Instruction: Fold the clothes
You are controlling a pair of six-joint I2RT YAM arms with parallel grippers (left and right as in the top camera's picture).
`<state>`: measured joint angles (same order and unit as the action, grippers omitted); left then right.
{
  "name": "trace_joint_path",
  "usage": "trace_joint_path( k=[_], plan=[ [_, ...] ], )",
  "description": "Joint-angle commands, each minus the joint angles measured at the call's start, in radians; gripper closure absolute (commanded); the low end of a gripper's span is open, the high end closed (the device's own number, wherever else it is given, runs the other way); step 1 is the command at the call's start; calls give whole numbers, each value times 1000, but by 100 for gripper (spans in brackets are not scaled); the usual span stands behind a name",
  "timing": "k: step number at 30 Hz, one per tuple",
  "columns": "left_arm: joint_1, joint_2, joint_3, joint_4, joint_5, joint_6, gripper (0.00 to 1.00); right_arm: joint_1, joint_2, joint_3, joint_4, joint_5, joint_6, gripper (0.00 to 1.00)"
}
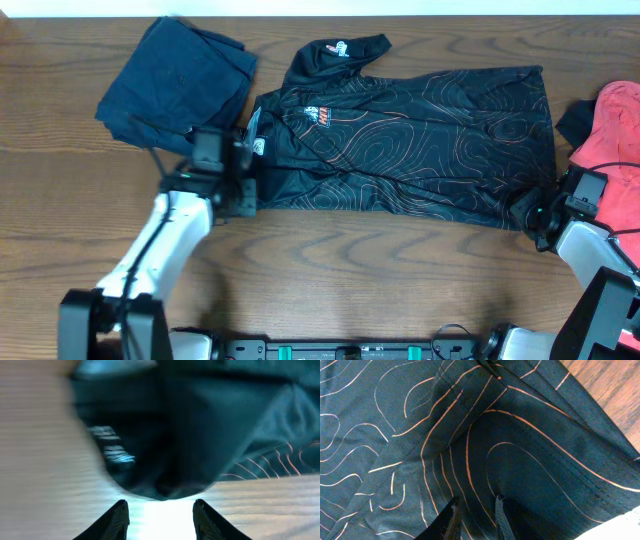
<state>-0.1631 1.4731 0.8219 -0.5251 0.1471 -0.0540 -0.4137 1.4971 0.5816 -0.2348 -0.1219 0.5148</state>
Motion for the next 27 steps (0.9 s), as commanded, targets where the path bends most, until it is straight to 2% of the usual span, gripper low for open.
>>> trace_joint_path(
  k=[1,7,11,17,27],
  plan=[
    [-83,39,-38,61,10,55,53,2,49,-58,-42,69,-3,76],
    [-176,63,-39,120,-219,53,54,2,49,-58,-47,69,-3,76],
    [-173,91,-39,133,-298,54,67,2,49,-58,-46,69,-3,76],
    [-173,97,-25,145,-396,60,94,2,49,-58,-46,69,-3,76],
    [-116,7,66,127,-474,63,94,2,49,-58,-46,69,-3,76]
  ],
)
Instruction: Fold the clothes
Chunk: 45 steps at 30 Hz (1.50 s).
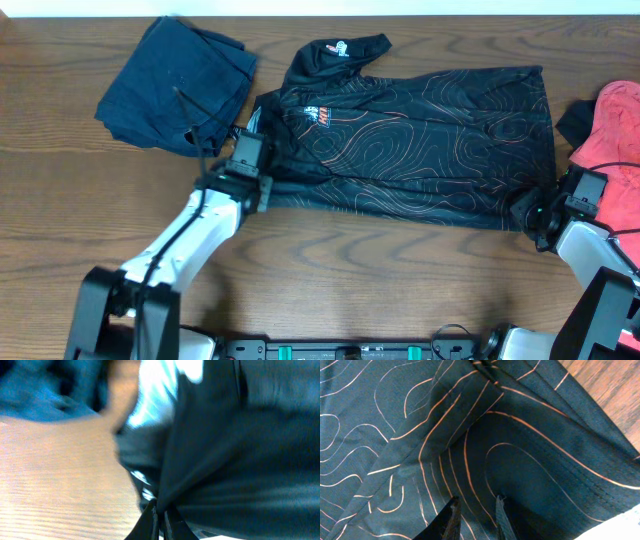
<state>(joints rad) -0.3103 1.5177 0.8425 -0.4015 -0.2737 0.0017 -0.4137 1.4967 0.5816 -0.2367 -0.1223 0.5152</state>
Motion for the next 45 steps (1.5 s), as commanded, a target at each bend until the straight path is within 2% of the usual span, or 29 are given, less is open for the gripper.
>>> trace_joint_path(
  k=[1,4,6,9,12,15,21,24,27,28,30,31,32,37,45],
  plan=[
    [43,-39,47,14,-53,20,93,2,49,-58,-43,70,-3,76],
    [76,-30,47,27,-53,48,91,2,49,-58,-44,70,-3,76],
    [94,-24,47,26,-53,47,85,2,49,-58,-44,70,-3,76],
    [106,-23,47,14,-53,46,61,2,49,-58,-44,70,-3,76],
    [106,-23,47,0,-49,35,48,2,49,-58,-44,70,-3,72],
    [106,-23,47,-29,-12,19,45,2,49,-58,-43,71,-3,67],
    [106,-18,34,-39,280,20,45,2,49,-58,-37,70,-3,63],
    [106,5,17,13,292,23,45,2,49,-58,-37,70,-3,63],
    [108,55,11,92,285,29,46,2,49,-58,-37,70,-3,63],
    [108,70,11,114,285,29,51,2,49,-58,-38,70,-3,63],
    [108,97,11,152,289,29,73,2,49,-58,-40,70,-3,62],
    [108,106,11,162,289,37,88,2,49,-58,-42,70,-3,63],
    [109,112,12,165,286,62,94,2,49,-58,-44,70,-3,62],
    [134,88,35,169,76,65,94,2,49,-58,-45,70,-4,62],
    [168,67,85,170,56,66,94,2,49,-58,-27,73,-20,62]
  ],
)
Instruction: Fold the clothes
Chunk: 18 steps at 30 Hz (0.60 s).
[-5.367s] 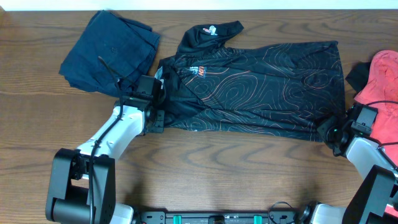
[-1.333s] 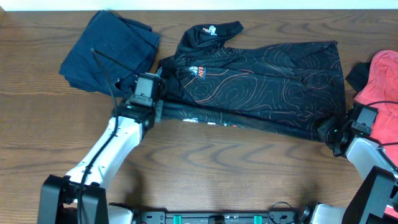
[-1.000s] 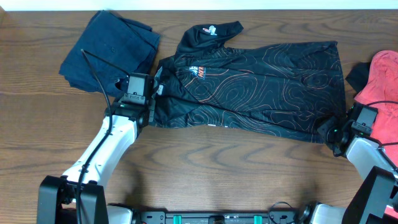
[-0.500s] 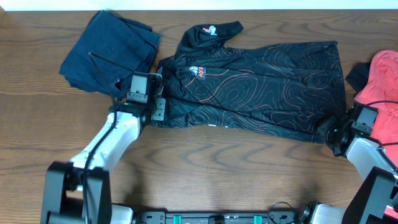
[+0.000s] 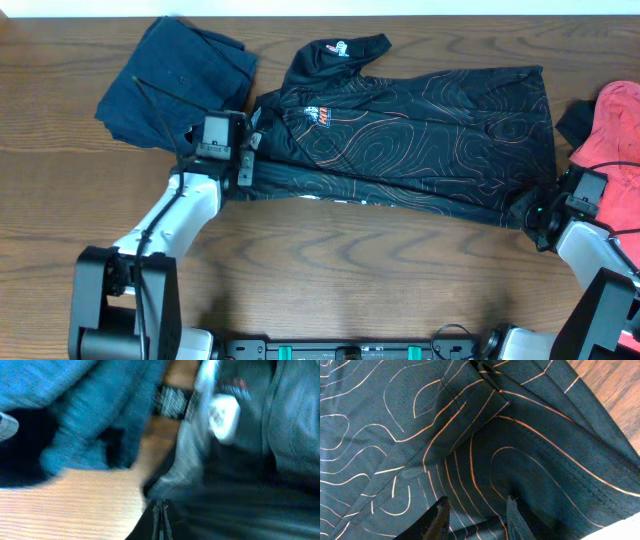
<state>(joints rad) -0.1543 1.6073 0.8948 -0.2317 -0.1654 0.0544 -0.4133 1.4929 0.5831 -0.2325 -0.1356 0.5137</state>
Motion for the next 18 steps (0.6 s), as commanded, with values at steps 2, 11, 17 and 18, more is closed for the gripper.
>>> trace_joint_path(
  k=[2,11,17,18],
  plan=[
    [12,-23,32,-4,-53,13,94,1,53,-60,-13,80,-42,61],
    [12,-23,32,-26,38,12,87,1,53,-59,135,-162,-162,59],
    [12,-21,21,-203,220,-30,53,-39,43,-19,130,-293,-262,55],
    [12,-20,16,-216,223,-30,51,-50,38,-12,127,-326,-268,53]
  ],
)
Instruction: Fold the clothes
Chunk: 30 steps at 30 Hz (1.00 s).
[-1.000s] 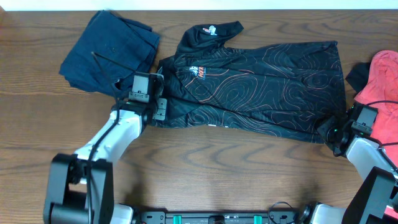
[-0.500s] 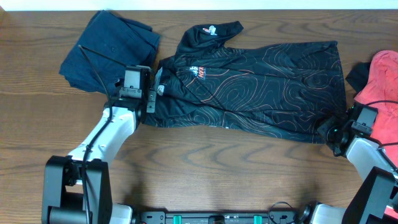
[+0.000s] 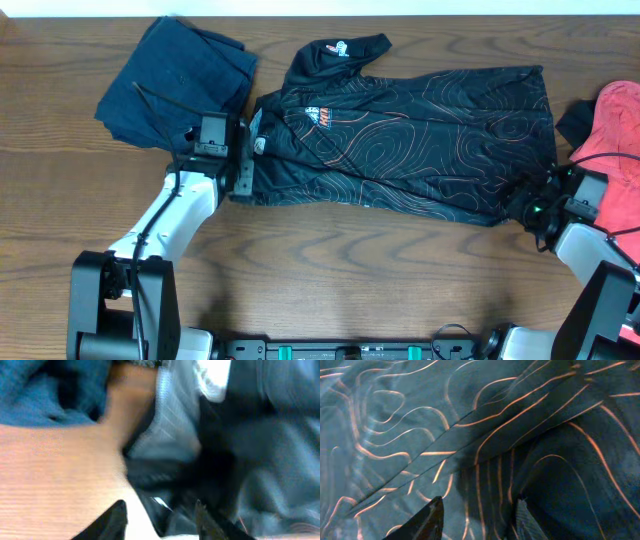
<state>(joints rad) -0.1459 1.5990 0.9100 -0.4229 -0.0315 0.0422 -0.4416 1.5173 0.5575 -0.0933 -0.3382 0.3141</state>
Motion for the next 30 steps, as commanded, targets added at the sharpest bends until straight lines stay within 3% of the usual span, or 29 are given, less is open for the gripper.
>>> trace_joint_path(
  k=[1,10,14,21,24,29,30],
  plan=[
    [3,-11,-8,-34,89,-18,51,-43,1,24,-24,-153,-68,53],
    [3,-11,-39,-4,99,-21,50,-238,-110,90,-260,-59,52,51],
    [3,4,-40,14,99,-20,50,-294,-118,90,-284,-51,86,51],
    [3,89,-40,14,99,-20,52,-268,-97,89,-221,17,138,52],
    [3,103,-40,13,99,-20,64,-262,-61,89,-226,85,153,56],
    [3,103,-40,12,99,-20,94,-262,36,89,-253,100,153,60],
    [3,103,-40,11,99,-20,94,-262,53,89,-255,101,153,63]
  ],
)
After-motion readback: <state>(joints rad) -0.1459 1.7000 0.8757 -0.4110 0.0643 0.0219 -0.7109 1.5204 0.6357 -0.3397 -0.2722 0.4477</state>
